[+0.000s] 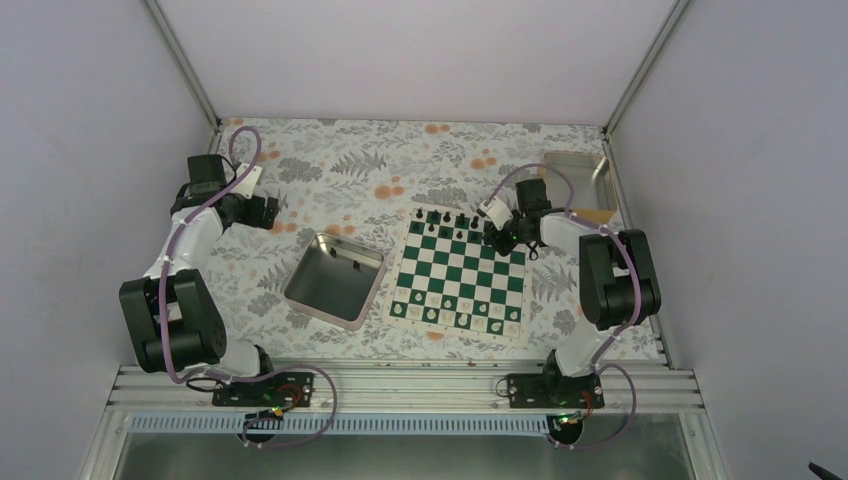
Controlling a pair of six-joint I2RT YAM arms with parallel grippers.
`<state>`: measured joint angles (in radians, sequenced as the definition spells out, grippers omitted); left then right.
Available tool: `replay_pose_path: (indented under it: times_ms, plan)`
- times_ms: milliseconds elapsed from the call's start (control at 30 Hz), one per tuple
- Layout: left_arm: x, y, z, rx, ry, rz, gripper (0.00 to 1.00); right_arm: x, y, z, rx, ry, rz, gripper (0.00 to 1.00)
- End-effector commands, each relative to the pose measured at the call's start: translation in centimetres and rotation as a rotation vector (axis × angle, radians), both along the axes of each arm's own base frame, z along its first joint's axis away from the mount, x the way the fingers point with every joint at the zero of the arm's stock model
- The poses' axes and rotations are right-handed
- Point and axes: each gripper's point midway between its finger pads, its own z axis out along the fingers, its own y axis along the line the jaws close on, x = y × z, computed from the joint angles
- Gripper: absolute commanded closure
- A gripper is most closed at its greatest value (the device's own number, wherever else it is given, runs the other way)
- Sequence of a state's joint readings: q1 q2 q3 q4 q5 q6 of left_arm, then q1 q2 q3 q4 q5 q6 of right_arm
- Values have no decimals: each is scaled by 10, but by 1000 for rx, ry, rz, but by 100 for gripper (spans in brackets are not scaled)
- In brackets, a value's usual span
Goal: Set up the chess pieces on the board
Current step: Place the chess piece on the chessboard.
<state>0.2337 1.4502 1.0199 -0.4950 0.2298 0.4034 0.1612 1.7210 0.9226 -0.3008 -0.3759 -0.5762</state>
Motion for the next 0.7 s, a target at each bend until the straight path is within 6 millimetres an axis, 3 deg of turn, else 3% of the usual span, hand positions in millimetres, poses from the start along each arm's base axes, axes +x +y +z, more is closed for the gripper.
replay_pose_path:
  times_ms: [0,667]
  plan:
    - [3,-2,9,-6,-27,-12,0,12,0,5,9,-36,10,93]
    - [1,-4,6,-14,-21,-24,0,13,-3,7,-11,-45,6,82]
